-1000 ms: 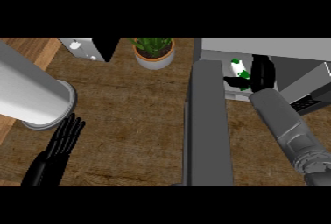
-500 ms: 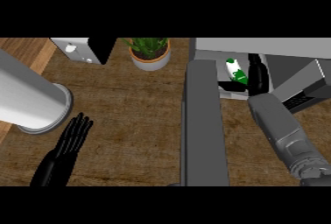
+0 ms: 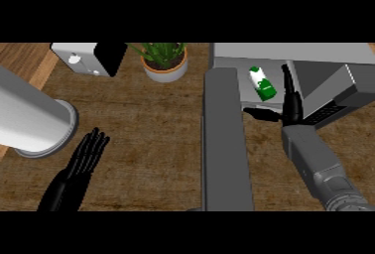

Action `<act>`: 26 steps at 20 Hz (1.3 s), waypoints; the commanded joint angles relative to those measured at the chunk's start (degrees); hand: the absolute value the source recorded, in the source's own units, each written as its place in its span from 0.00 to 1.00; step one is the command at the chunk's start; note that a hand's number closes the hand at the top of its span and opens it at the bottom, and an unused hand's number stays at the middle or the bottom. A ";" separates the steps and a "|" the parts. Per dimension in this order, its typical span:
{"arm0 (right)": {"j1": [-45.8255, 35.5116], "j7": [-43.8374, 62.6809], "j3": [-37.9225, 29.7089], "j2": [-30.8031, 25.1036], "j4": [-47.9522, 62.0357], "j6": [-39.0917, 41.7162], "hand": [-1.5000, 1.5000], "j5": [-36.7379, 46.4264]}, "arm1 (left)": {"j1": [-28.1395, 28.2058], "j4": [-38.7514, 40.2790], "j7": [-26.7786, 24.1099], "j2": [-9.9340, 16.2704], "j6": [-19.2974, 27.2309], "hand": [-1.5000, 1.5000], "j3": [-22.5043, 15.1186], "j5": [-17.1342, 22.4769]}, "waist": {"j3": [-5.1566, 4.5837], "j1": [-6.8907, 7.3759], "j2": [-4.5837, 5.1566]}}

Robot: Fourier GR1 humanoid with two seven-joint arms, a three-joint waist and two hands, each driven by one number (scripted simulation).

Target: Pick up the milk, place it into the microwave and close the microwave

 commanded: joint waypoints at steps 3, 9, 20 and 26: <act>5.94 -7.44 -1.96 0.11 -0.75 5.77 0.00 -2.07 | 2.19 -3.81 2.43 -2.08 1.92 0.00 -3.48 -2.49 | -0.06 -1.28 -0.73; 9.90 -11.12 -2.50 0.52 -0.88 16.53 0.00 -3.48 | -2.47 -0.57 3.19 -0.23 -0.65 0.00 0.49 0.56 | -0.11 -2.10 -0.94; 20.96 -16.74 -2.48 4.33 -6.16 30.60 0.00 -7.25 | -0.30 -1.10 3.61 -3.41 -1.07 0.00 -3.46 -0.49 | -0.23 -3.70 -1.67; 27.31 -16.14 -1.02 5.70 -15.07 36.35 0.00 -9.26 | -2.83 4.02 3.06 -0.21 -4.93 1.00 -5.30 -4.26 | -0.36 -4.81 -2.00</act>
